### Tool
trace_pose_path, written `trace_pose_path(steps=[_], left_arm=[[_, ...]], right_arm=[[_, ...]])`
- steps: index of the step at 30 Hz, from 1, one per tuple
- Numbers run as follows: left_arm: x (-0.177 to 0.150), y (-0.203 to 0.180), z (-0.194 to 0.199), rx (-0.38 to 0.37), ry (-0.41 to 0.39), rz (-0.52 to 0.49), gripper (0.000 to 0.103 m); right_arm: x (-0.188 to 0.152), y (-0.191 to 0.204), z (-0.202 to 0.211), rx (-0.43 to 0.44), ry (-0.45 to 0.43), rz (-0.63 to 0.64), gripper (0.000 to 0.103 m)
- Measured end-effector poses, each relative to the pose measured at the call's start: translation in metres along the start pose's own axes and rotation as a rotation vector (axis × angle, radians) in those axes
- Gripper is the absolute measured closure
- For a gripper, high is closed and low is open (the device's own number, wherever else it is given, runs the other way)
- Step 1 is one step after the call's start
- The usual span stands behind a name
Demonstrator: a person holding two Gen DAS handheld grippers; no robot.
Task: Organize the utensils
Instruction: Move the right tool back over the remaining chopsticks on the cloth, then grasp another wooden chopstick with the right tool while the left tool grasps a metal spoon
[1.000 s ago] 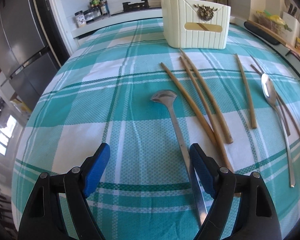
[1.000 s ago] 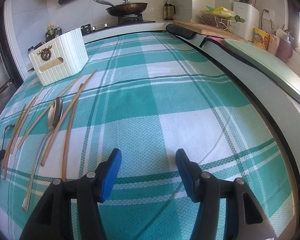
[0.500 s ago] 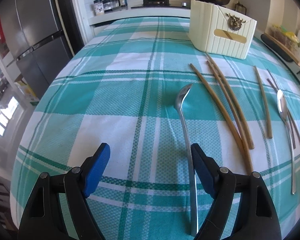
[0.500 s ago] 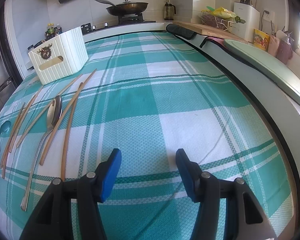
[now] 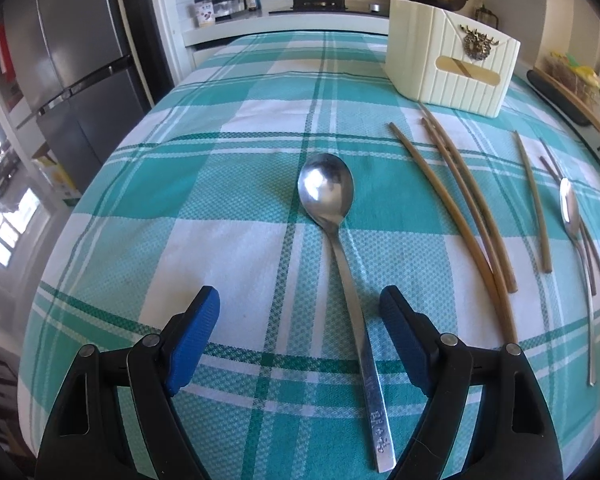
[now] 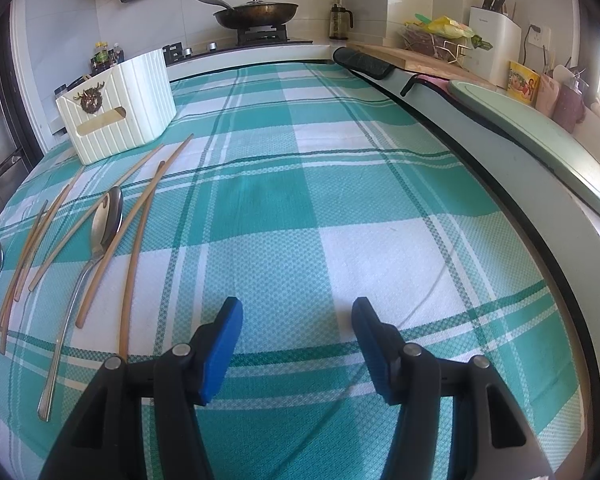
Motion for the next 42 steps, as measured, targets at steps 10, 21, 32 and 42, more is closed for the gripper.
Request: trace_pose_path(steps=[10, 21, 32, 42], left_arm=[[-0.004, 0.005, -0.001, -0.004, -0.003, 0.024, 0.013], [-0.005, 0.006, -0.002, -0.012, -0.002, 0.030, 0.010], [-0.004, 0.006, -0.002, -0.011, 0.000, 0.031, 0.008], [-0.005, 0.006, -0.004, -0.007, 0.006, 0.035, 0.006]], right_arm=[[0.009, 0.052, 0.012, 0.173, 0.044, 0.135, 0.045], [-0.002, 0.086, -0.008, 0.136, 0.127, 0.314, 0.097], [0.005, 0.018, 0.005, -0.187, 0.085, 0.150, 0.097], [0.010, -0.010, 0.003, -0.233, 0.071, 0.104, 0.096]])
Point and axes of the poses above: each gripper's, at about its wrist camera, not at the fingertips, and z roughly against the way its jaws point, y to its left, x to its top, the point moved 2 cm from there along -z, roughly the way its jaws point, and after that the axes turned 9 degrees about -z, right-handed, at the moved point
